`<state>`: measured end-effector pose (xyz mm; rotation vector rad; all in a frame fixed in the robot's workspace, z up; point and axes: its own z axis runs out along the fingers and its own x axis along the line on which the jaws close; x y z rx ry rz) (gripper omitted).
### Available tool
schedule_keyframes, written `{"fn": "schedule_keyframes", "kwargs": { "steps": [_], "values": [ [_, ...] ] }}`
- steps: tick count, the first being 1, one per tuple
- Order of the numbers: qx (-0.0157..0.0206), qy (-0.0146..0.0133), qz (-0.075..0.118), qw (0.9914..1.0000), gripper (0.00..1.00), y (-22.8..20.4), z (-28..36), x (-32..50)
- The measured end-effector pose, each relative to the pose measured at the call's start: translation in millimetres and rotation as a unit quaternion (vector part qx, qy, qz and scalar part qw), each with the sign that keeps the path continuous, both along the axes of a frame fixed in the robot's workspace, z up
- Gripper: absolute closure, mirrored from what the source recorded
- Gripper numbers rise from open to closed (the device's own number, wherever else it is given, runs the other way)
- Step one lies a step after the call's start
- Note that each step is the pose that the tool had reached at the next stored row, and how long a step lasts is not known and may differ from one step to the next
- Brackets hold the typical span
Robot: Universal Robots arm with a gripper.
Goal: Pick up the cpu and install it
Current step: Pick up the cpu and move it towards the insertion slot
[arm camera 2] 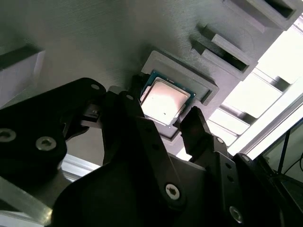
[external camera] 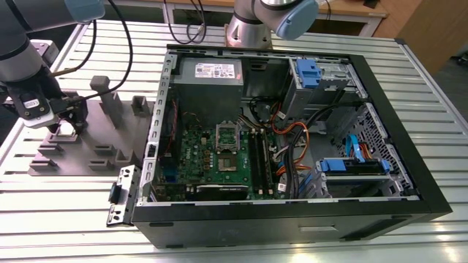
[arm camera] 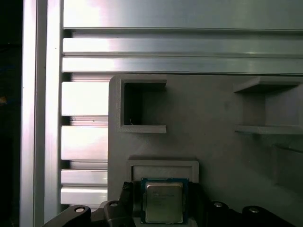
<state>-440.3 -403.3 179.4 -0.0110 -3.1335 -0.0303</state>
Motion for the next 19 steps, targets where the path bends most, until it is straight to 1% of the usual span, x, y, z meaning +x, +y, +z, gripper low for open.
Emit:
{"fn": "schedule_keyframes", "kwargs": {
  "steps": [3, 17, 19],
  "values": [
    [-0.0001, 0.0001, 0.0, 1.0, 0.4, 0.0, 1.0, 0.0],
    [-0.0001, 0.0001, 0.0, 1.0, 0.4, 0.0, 1.1, 0.0],
    [-0.0001, 0.0001, 0.0, 1.0, 0.42, 0.0, 1.1, 0.0]
  ]
}}
